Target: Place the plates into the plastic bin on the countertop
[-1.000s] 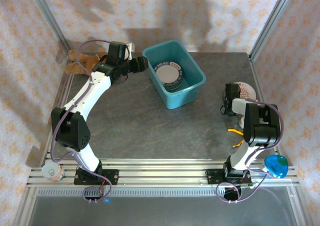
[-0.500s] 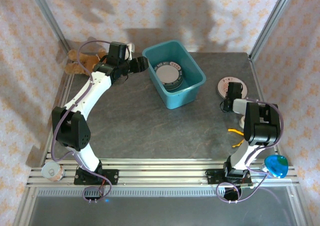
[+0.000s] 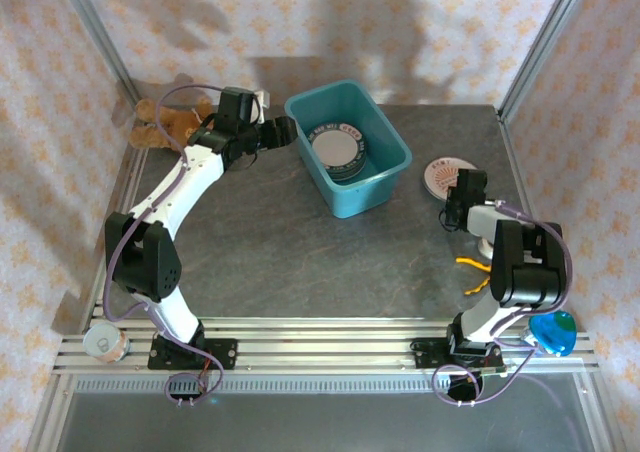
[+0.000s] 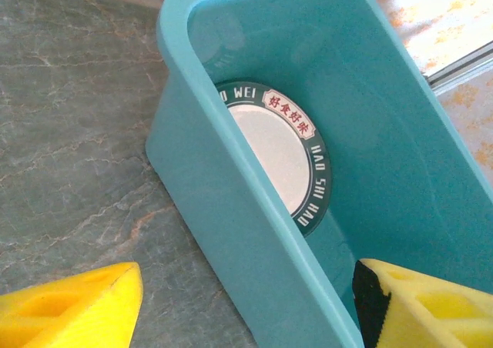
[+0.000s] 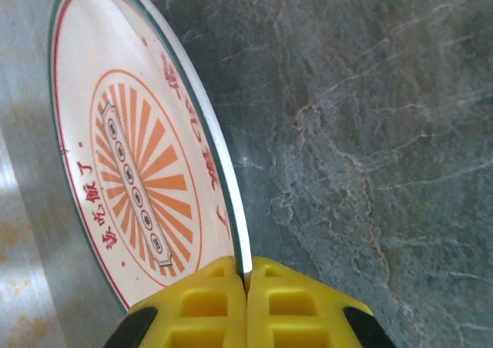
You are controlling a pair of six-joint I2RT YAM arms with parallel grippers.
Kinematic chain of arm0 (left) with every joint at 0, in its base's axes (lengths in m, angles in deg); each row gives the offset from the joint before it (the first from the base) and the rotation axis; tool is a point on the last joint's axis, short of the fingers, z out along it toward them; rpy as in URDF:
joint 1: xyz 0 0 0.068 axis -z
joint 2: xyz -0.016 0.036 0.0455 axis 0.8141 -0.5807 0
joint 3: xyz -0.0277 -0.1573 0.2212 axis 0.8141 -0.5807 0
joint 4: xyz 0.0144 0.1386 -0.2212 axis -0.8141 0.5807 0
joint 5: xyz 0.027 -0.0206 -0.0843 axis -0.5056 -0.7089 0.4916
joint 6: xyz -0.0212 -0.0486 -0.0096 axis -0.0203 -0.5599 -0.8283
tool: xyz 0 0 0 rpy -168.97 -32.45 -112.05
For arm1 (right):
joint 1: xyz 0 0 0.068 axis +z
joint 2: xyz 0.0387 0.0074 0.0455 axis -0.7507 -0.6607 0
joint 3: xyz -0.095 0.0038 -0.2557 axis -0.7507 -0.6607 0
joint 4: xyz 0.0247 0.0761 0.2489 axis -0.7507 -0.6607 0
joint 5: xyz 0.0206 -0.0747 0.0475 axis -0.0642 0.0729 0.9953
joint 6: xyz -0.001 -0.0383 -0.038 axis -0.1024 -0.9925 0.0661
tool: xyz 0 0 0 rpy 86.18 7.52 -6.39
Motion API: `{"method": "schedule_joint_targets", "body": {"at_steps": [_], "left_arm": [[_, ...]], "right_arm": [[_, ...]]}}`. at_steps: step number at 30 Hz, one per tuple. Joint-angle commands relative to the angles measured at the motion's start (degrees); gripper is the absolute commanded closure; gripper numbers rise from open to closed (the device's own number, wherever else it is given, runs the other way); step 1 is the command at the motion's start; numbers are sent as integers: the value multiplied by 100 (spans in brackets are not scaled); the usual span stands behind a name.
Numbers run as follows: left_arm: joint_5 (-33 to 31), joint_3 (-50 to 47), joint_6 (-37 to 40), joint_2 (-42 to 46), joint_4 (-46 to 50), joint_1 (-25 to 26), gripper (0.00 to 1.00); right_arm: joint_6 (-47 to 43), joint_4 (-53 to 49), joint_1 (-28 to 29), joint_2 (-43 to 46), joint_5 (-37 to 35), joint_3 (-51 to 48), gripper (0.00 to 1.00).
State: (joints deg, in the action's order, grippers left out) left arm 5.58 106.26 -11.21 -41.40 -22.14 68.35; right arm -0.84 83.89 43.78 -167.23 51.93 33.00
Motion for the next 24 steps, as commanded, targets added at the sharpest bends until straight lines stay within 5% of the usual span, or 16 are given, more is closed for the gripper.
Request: {"method": "schedule_joint_targets", "body": {"at_steps": [1, 24], "left_arm": [[-69, -64, -66, 179, -186, -40, 26], [53, -5, -167, 184, -268, -40, 26]], "right_arm": [[-358, -162, 38, 314, 92, -114, 100], [-1134, -500, 27, 1500, 450, -173, 100]]}}
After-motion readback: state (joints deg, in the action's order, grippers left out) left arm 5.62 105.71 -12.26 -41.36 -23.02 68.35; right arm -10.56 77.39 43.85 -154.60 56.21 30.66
